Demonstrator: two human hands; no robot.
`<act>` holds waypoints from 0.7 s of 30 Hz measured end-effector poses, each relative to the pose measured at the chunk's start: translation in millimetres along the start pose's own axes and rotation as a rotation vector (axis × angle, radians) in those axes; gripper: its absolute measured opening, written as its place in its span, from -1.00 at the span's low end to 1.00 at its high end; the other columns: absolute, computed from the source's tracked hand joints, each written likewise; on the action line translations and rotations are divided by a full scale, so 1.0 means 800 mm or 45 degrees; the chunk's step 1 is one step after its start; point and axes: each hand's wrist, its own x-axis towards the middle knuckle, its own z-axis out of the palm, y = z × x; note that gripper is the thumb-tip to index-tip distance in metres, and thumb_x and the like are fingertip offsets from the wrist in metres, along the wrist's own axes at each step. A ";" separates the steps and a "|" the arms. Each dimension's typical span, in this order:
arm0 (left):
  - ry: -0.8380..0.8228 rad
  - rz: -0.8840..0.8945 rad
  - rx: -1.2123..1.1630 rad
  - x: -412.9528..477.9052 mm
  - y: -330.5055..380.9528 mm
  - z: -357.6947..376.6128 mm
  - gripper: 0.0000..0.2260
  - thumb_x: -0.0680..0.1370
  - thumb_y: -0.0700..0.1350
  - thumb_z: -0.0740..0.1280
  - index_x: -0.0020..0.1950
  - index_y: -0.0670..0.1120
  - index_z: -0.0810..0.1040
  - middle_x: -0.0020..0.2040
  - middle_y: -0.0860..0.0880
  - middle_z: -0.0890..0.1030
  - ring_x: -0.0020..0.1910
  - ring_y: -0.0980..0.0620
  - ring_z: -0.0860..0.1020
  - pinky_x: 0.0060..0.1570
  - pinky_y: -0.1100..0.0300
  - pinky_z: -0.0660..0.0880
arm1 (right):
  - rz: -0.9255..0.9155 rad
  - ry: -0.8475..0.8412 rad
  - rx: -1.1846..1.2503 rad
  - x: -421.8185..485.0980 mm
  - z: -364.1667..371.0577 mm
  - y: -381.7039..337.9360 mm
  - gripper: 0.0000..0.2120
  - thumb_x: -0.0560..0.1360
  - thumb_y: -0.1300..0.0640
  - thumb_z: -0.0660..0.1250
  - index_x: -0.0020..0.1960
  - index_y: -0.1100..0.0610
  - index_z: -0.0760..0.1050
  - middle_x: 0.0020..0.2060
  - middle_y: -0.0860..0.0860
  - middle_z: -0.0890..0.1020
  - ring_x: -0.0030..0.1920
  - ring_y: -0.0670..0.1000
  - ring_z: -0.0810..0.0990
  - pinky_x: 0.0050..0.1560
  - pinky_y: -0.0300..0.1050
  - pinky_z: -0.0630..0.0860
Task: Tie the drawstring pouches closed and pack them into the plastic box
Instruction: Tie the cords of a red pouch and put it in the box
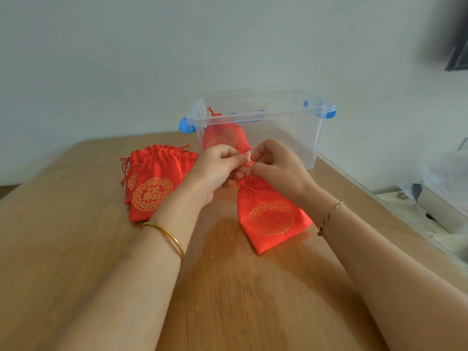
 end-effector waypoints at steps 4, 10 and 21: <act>0.084 0.021 -0.004 0.002 -0.005 -0.001 -0.82 0.51 -0.23 0.33 -0.28 -0.07 0.47 -0.54 0.08 0.51 -0.57 0.22 0.45 -0.56 0.36 0.31 | -0.078 -0.020 -0.038 -0.002 0.003 -0.002 -0.82 0.32 0.21 0.46 -0.14 0.14 0.49 -0.27 0.17 0.58 -0.24 0.06 0.52 -0.14 0.00 0.51; 0.128 0.074 0.039 0.002 -0.004 0.001 -0.81 0.49 -0.23 0.36 -0.31 -0.09 0.48 -0.62 0.07 0.46 -0.62 0.22 0.40 -0.60 0.38 0.26 | -0.199 0.045 -0.153 -0.002 0.007 -0.004 -0.81 0.31 0.25 0.48 -0.12 0.23 0.54 -0.39 -0.01 0.47 -0.39 -0.11 0.38 -0.28 -0.18 0.36; 0.258 0.133 0.125 0.001 0.000 0.001 -0.86 0.45 -0.27 0.36 -0.30 -0.13 0.51 -0.46 -0.08 0.51 -0.63 0.22 0.43 -0.60 0.41 0.31 | -0.300 0.127 -0.372 -0.003 0.011 -0.010 -0.87 0.36 0.23 0.44 -0.10 0.23 0.61 -0.20 0.13 0.67 -0.16 0.09 0.61 -0.08 0.00 0.51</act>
